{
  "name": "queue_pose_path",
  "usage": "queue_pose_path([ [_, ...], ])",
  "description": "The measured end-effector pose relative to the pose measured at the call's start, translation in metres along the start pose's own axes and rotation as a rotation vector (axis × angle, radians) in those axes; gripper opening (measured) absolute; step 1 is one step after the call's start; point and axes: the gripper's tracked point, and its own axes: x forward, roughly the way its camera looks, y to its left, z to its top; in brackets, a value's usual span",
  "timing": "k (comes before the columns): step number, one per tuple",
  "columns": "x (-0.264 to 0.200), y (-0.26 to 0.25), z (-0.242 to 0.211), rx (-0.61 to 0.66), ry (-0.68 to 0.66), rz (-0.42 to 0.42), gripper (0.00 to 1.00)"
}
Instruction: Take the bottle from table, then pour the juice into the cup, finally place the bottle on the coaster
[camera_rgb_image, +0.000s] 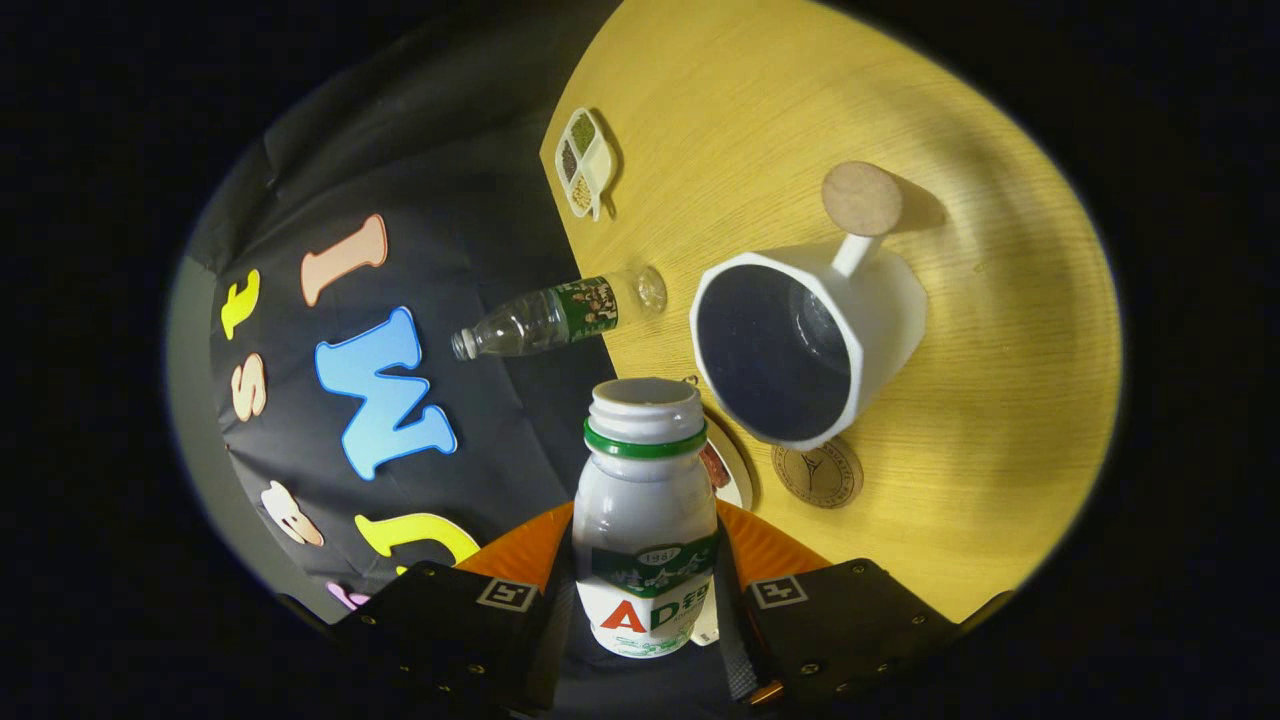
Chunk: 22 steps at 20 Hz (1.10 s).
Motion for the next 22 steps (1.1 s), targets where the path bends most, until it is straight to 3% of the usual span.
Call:
queue_pose_path([
  [6,0.003,0.0,0.001,-0.166,-0.012,0.017,0.62],
  [22,0.016,0.035,-0.005,-0.906,-0.071,0.067,0.63],
])
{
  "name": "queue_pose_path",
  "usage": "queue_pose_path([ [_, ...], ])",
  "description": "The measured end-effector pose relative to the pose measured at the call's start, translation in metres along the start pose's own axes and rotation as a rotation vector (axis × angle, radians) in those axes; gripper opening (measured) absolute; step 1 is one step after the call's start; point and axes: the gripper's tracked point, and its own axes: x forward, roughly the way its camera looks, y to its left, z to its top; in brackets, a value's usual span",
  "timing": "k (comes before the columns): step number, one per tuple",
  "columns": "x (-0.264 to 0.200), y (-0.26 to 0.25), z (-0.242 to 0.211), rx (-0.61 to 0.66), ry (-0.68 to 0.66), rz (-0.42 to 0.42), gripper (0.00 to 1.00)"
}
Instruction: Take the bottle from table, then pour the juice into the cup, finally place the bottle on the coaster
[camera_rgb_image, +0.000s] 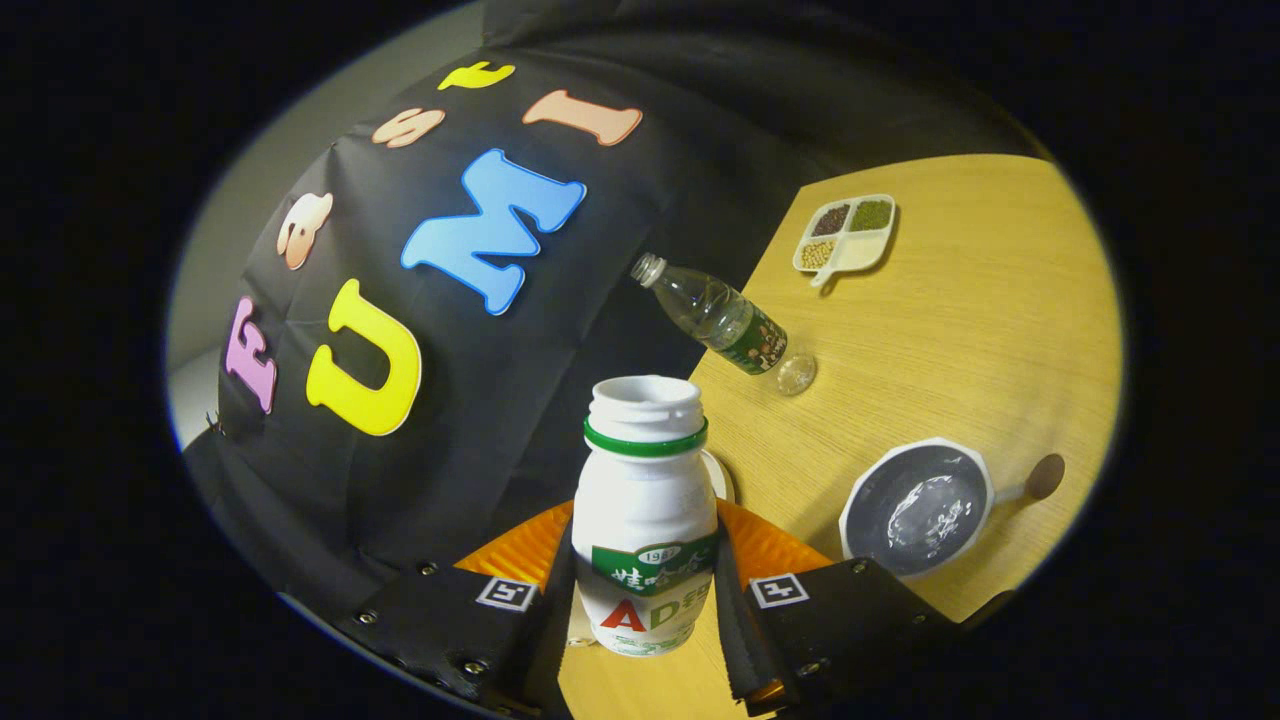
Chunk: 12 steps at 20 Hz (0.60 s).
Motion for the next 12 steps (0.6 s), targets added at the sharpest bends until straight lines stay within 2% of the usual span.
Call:
queue_pose_path([
  [6,0.002,0.004,0.008,-0.315,-0.066,-0.021,0.63],
  [10,0.004,0.005,-0.003,-0.488,-0.078,-0.016,0.63],
  [12,0.006,0.004,-0.009,-0.593,-0.09,-0.046,0.63],
])
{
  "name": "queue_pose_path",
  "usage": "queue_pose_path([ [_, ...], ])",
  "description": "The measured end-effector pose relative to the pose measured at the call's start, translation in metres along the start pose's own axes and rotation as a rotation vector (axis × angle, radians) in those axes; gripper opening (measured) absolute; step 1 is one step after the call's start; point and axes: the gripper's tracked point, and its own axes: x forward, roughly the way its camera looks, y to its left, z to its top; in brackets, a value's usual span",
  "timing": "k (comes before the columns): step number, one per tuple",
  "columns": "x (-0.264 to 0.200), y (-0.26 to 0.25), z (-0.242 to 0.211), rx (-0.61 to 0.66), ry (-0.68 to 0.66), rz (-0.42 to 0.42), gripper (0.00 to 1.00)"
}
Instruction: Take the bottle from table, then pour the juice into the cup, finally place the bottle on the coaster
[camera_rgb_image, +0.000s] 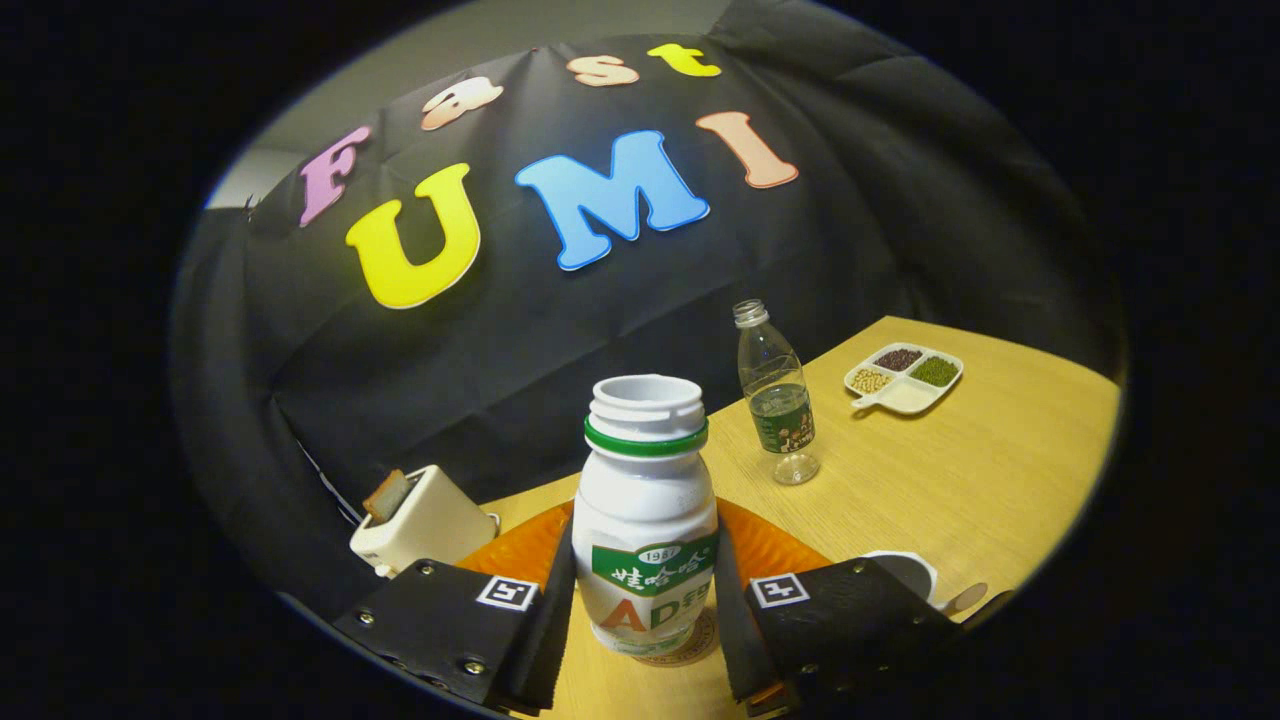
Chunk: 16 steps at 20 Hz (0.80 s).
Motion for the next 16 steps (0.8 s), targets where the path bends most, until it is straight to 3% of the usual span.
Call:
queue_pose_path([
  [8,0.001,0.058,-0.005,-0.406,-0.099,0.035,0.63],
  [16,0.018,0.054,-0.043,-0.426,-0.058,0.059,0.63],
])
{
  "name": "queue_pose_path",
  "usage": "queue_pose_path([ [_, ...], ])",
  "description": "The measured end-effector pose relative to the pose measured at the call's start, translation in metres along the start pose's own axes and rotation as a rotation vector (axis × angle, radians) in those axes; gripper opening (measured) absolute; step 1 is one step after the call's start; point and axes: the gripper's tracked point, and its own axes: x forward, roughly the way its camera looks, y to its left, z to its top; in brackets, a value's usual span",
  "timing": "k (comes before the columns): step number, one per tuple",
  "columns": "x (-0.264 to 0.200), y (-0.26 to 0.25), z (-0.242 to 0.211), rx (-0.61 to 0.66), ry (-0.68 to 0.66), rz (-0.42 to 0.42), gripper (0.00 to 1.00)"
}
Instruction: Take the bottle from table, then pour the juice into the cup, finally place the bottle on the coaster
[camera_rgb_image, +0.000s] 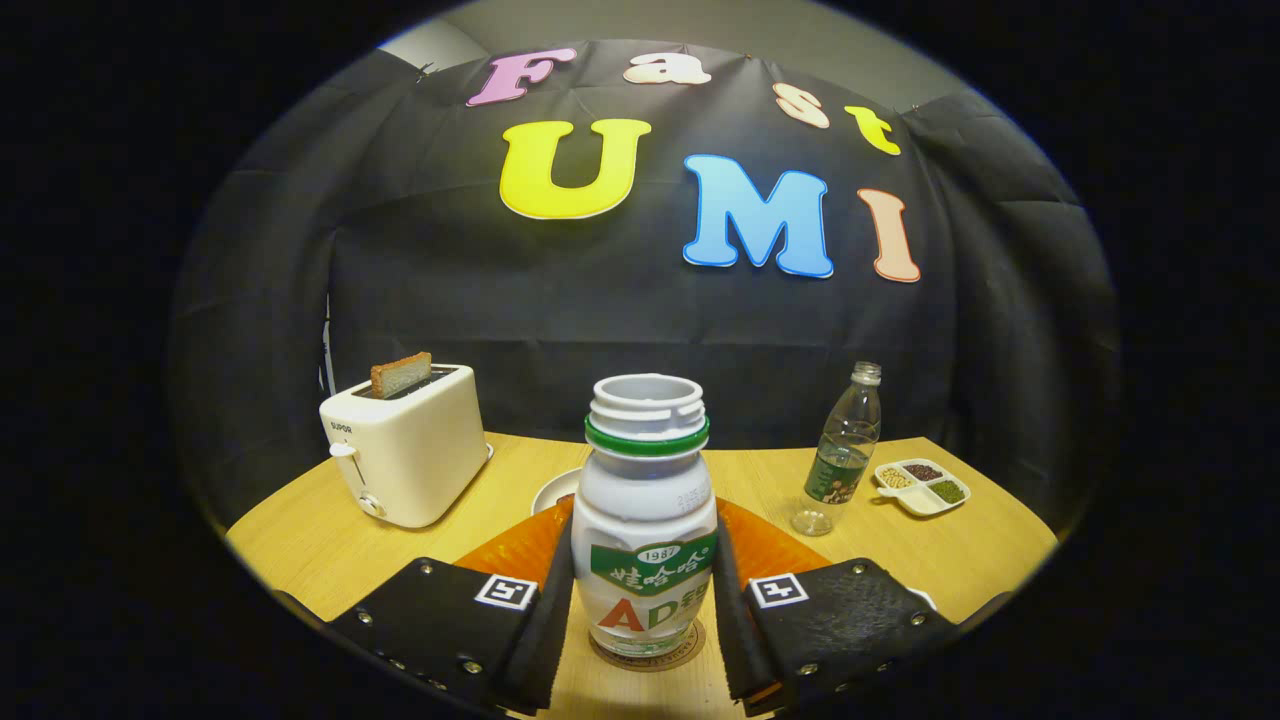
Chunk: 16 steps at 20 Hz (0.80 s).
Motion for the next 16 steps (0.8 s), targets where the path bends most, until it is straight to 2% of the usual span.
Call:
queue_pose_path([
  [9,0.015,-0.001,-0.034,0.027,0.036,0.006,0.63],
  [16,0.019,0.002,-0.035,-0.014,0.009,-0.012,0.63],
])
